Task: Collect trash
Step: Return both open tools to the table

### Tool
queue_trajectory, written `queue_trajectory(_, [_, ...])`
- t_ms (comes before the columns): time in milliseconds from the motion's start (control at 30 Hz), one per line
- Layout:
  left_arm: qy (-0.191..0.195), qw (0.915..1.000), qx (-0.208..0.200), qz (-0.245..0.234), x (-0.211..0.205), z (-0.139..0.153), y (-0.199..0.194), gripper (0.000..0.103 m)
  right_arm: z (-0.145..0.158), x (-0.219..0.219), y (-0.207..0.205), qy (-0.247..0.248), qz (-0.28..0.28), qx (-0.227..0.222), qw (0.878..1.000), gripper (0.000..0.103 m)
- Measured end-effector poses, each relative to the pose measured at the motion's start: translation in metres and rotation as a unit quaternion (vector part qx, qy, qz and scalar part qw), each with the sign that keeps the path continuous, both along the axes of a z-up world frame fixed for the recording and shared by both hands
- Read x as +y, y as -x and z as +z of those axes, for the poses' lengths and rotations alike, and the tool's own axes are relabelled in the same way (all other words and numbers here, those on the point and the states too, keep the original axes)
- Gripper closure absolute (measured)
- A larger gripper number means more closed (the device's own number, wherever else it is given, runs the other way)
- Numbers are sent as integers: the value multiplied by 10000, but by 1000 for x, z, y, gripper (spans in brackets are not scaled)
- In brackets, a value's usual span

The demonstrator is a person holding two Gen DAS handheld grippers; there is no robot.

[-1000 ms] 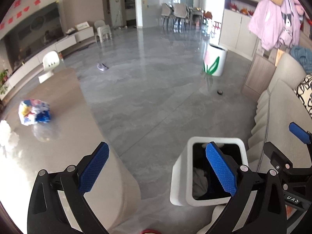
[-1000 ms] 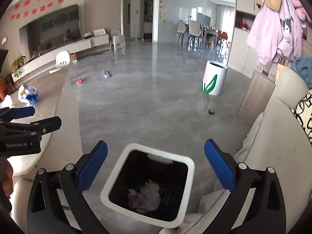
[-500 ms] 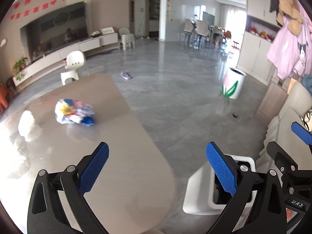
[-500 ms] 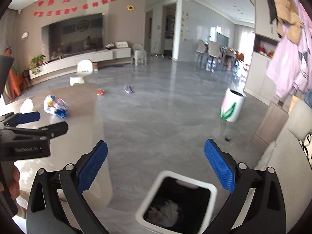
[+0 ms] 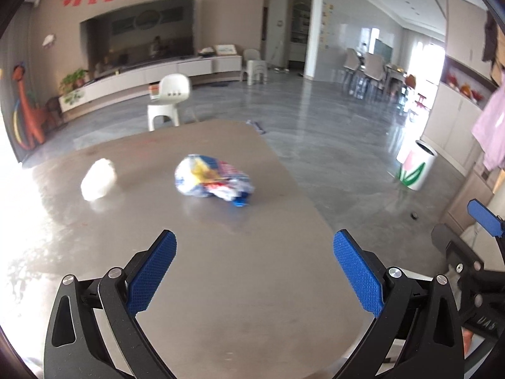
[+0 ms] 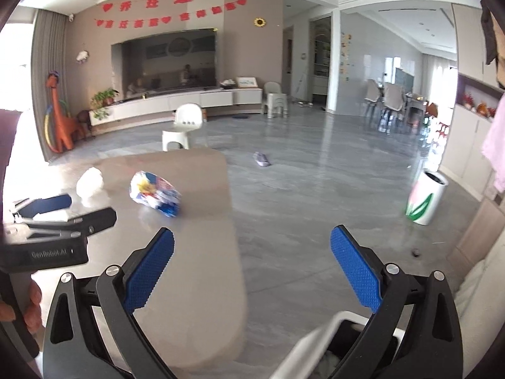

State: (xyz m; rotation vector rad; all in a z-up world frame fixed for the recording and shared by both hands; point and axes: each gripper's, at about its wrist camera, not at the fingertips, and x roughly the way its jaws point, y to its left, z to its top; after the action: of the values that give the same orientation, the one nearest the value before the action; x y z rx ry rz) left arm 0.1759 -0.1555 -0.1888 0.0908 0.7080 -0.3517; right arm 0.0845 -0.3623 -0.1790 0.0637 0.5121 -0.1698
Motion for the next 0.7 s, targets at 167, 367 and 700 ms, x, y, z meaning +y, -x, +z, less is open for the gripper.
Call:
queue_trajectory(167, [23,9996,-29,292,36,3,-11,5,5,27,-22,-155,219,-65,9996,4])
queue_trajectory(367, [43,9986,-86,528,69,8,-24,5,12,54,-41,-192,476,-88,9986,4])
queue_trajectory(700, [10,9962,-29,870,127,-5,-60,5,10,106,-90,-160,891,-6,9959,4])
